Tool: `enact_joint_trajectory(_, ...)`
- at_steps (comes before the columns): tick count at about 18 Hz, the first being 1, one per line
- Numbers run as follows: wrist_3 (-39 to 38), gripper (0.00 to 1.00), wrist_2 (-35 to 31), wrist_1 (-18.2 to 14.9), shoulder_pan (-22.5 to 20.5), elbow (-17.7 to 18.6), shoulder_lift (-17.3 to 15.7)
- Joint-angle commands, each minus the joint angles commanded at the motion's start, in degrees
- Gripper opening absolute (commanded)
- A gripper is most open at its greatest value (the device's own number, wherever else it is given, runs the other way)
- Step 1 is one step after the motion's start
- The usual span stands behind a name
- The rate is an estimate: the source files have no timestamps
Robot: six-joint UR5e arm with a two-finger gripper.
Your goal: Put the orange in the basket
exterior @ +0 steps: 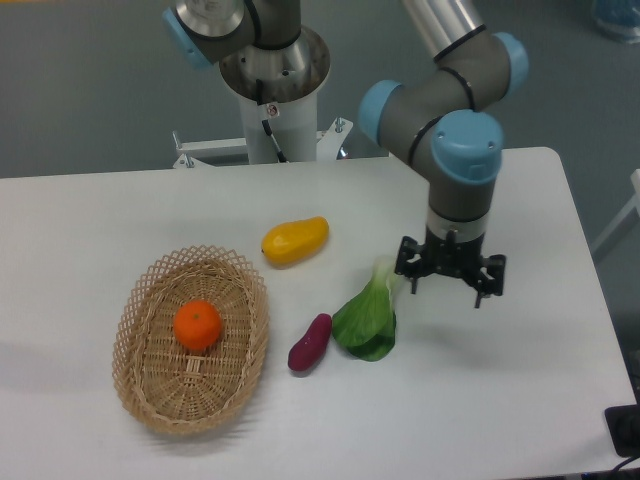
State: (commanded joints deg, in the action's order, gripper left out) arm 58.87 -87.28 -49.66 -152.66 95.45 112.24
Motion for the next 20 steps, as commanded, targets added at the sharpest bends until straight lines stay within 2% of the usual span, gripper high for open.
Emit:
enact_joint_trajectory(5,7.9,1.0,0.3,0.1,-2.2,0.0,-0.1)
enact_joint_trajectory(15,11.6,1.0,0.0,-0.2,-3.7,-0.4,-0.4)
enact_joint_trajectory(17,12.5,1.0,-1.0,0.2,-3.6,1.4,-0.5)
enact_joint_trajectory(20,12.5,1.0,-1.4,0.3,-3.6,1.5,-0.5)
